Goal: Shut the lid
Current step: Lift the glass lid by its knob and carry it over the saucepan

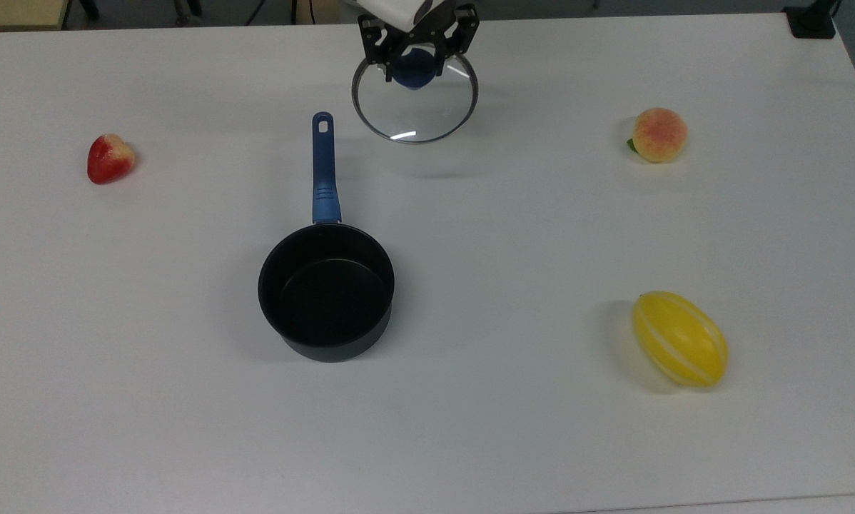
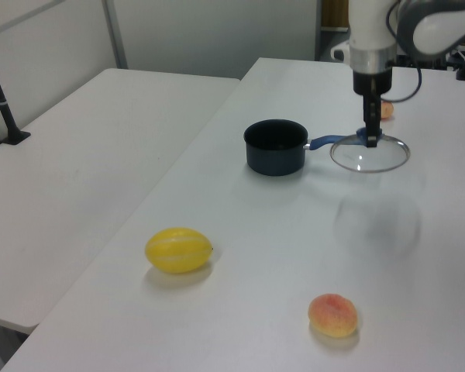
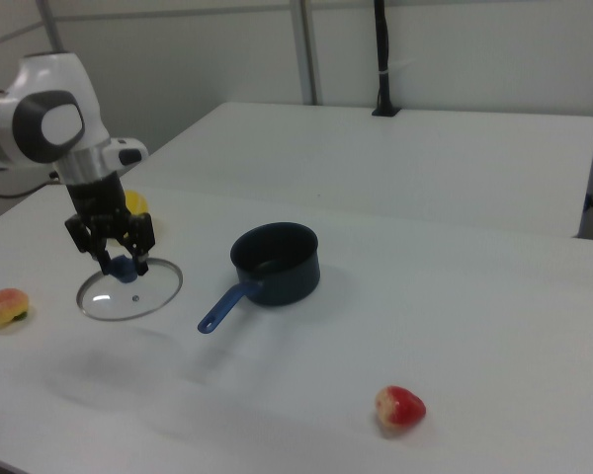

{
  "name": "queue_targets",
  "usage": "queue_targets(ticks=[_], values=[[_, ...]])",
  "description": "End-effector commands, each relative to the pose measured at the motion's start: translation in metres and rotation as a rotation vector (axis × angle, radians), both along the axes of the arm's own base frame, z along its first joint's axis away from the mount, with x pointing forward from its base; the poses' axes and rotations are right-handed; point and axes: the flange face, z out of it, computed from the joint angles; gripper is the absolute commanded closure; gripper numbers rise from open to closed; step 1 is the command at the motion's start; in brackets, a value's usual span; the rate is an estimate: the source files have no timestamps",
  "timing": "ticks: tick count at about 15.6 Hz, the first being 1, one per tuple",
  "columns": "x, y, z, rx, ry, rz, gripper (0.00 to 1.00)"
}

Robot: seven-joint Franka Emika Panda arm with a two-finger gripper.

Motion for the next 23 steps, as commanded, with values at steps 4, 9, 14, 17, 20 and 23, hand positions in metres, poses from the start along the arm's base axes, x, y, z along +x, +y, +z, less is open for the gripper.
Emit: queue_targets(ticks=[4, 9, 14, 17, 20, 23], values=[[0.028, -0.005, 0.065, 0.075, -0.08, -0.018, 1.0], [0.089, -0.038, 0.088, 0.103, -0.151, -0.104, 1.0], [0.138, -0.055, 0.074, 0.107, -0.173, -0.141, 1.0], [0.161, -0.072, 0.06, 0.099, -0.201, -0.168, 1.0], [0.177, -0.081, 0.04, 0.102, -0.235, -0.182, 1.0], [0.189, -0.081, 0.015, 0.102, -0.243, -0.202, 1.0]])
